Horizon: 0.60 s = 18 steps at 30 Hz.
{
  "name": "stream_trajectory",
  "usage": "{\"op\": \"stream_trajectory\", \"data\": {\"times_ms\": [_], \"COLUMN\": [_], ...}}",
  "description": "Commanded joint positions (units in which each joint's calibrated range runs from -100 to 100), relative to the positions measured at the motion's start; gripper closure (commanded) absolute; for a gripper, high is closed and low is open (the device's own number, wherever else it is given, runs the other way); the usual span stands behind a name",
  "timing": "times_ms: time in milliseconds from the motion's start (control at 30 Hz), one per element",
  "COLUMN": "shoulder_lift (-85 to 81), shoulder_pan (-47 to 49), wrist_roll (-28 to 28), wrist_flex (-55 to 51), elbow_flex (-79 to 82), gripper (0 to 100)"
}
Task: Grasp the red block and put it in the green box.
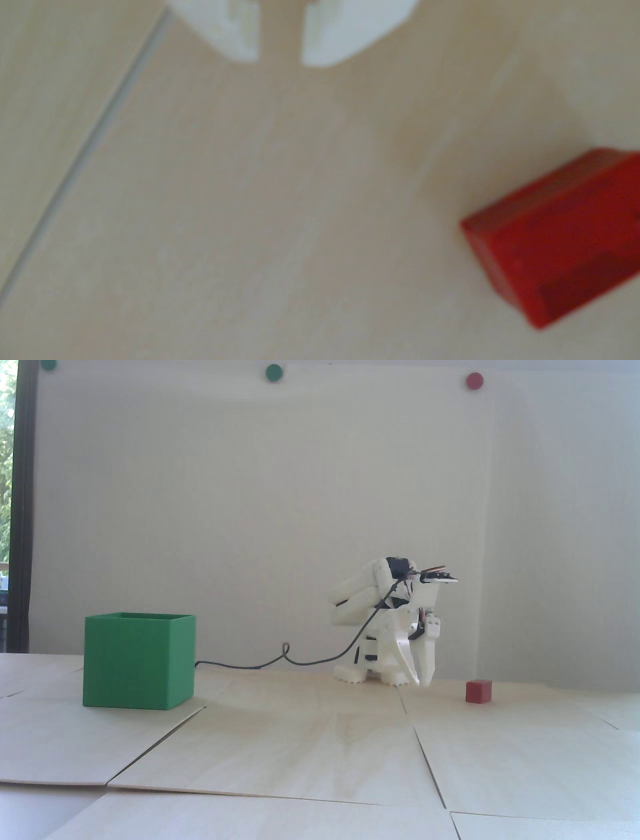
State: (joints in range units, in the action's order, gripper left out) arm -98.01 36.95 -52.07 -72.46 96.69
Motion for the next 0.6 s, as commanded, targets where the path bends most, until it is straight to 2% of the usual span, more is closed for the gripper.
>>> {"op": "stream_trajectory", "data": {"times_ms": [0, 233, 433, 567], "shoulder_lift": [-0.18, -0.02, 3.30, 16.25], "shoulder_pan": [2.57, 13.99, 17.45, 16.97], "wrist_roll": [3.13, 6.10, 8.13, 8.76], "wrist_flex": [-0.72, -12.28, -11.43, -3.51], "elbow_flex": [-7.42, -21.00, -26.41, -31.83], "gripper": [98, 98, 97, 97]}}
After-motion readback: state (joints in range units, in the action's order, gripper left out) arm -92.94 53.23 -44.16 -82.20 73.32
